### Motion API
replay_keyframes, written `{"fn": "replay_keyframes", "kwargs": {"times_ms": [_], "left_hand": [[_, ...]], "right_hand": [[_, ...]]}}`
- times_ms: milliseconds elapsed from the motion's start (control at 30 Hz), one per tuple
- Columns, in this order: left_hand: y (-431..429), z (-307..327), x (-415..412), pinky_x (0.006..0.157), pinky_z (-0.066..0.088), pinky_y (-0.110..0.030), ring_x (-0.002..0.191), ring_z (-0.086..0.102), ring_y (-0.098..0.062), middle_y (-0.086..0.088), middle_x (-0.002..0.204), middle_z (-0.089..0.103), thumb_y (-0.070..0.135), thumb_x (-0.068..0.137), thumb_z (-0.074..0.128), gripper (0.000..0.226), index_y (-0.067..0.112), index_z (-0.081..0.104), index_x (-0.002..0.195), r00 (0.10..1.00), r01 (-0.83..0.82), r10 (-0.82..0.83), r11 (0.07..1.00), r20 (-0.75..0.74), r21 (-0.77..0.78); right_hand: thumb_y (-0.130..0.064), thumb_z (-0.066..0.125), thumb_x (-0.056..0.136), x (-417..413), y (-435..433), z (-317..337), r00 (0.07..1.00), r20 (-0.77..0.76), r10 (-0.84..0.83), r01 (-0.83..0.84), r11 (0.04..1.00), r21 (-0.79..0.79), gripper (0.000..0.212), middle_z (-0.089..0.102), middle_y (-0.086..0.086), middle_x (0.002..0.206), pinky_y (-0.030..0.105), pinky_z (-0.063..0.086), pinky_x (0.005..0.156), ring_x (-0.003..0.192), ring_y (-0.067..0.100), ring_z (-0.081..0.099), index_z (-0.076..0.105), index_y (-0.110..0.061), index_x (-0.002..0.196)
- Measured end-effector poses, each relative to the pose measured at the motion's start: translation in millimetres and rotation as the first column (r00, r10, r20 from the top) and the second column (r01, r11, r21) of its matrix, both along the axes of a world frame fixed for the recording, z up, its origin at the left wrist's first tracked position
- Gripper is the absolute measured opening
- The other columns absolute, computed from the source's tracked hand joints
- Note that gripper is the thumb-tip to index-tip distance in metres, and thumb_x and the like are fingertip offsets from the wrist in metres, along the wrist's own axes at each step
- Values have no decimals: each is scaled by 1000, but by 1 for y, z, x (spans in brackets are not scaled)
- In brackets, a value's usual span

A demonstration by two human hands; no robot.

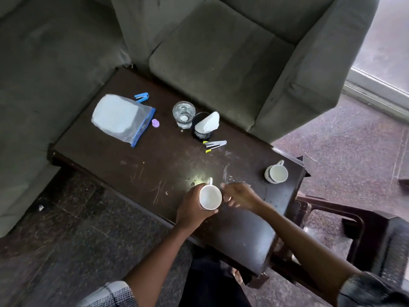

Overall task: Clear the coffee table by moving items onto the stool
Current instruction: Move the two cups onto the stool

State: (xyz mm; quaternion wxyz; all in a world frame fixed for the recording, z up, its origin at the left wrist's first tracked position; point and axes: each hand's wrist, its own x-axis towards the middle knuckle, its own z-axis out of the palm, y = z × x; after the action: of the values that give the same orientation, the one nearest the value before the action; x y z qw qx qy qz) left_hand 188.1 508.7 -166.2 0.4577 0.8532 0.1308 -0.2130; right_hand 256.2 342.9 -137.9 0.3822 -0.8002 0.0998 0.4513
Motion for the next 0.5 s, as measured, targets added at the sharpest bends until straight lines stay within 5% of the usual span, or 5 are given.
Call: {"fn": "replay_keyframes", "kwargs": {"times_ms": [133, 200, 367, 500], "left_hand": [[-21, 5, 16, 87, 46, -30, 111, 55, -17, 6, 121, 59, 30, 57, 86, 76, 24, 50, 123, 998, 30, -30, 1000, 56, 7], [-29, 4, 26, 87, 45, -30, 109, 55, -18, 5, 120, 60, 31, 57, 86, 77, 23, 49, 124, 996, 50, -51, 999, 68, 15], [-42, -11, 40, 84, 51, -39, 103, 59, -18, 6, 113, 62, 41, 50, 84, 75, 33, 49, 115, 995, 16, -12, 999, 96, -44], [-45, -19, 44, 84, 52, -42, 102, 58, -16, 8, 112, 60, 44, 50, 85, 74, 43, 44, 111, 992, 37, -28, 997, 124, -71]], "right_hand": [[-22, 59, 86, 19, -68, -25, 898, 432, 79, 152, 867, -474, 30, 53, 16, 115, 41, 45, 85, 113, 37, 45, 59, -5, 110], [-25, 63, 82, 25, -102, -40, 887, 443, 131, 192, 767, -612, 48, 38, 16, 138, 44, 43, 88, 121, 39, 35, 49, -14, 127], [-22, 67, 82, 39, -141, -79, 980, 176, 92, 30, 807, -590, 85, -7, 14, 157, 48, 35, 102, 138, 44, 17, 15, -41, 146], [-15, 60, 85, 41, -138, -94, 964, 264, 37, 113, 839, -533, 70, 19, 17, 149, 47, 40, 96, 123, 44, 38, 26, -30, 144]]}}
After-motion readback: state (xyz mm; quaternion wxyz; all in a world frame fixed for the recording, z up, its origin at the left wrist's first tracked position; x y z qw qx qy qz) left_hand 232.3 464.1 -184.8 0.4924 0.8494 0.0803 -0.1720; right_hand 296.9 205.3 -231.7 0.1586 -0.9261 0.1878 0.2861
